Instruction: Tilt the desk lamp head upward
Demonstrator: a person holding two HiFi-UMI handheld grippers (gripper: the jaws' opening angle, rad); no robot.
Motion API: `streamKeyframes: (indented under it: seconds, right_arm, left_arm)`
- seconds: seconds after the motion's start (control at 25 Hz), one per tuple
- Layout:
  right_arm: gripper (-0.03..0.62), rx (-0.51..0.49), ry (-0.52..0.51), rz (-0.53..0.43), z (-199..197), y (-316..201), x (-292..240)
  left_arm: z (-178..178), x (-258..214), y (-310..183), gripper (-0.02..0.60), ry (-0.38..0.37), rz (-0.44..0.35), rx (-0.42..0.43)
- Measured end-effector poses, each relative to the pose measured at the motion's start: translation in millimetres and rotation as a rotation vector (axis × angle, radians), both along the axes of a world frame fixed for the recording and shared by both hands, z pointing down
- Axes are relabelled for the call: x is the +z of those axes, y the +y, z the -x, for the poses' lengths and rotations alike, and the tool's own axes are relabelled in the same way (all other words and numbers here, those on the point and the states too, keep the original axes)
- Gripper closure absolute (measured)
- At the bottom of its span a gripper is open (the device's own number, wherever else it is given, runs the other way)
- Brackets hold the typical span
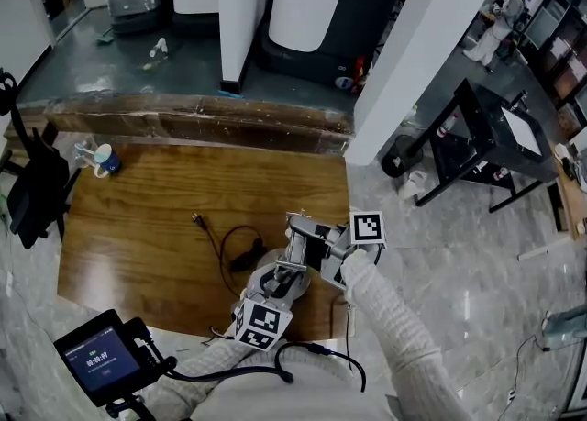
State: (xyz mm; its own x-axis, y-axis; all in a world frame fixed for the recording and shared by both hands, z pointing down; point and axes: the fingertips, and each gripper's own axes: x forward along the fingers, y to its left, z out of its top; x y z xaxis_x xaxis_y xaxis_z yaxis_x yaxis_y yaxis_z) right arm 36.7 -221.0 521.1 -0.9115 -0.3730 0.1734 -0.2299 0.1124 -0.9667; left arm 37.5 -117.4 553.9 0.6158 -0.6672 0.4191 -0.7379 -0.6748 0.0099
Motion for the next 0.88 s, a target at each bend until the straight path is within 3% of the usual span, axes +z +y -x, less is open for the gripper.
streamKeyframes:
  seconds: [0.36, 0.48, 0.68, 0.88]
  right_arm:
    - [0.427, 0.020, 0.022, -0.199, 0.7, -2.5, -31.6]
    - [0.426, 0.025, 0.061, -0.338, 0.9, -2.9, -53.0]
    - [0.419, -0.002, 0.216, -0.696, 1.9, 3.6, -94.9]
    - [0.418, 0.013, 0.271, -0.877, 2.3, 13.2, -115.3]
  left_arm:
    - [-2.0, 1.0, 0.7, 0.435, 0.009, 0.031, 0.012]
    - [-3.2, 2.2, 1.0, 0.434, 0.009, 0.040, 0.014]
    - [-4.2, 2.2, 0.9, 0.431, 0.016, 0.055, 0.011]
    - [-7.0, 1.8, 0.4, 0.428, 0.027, 0.076, 0.012]
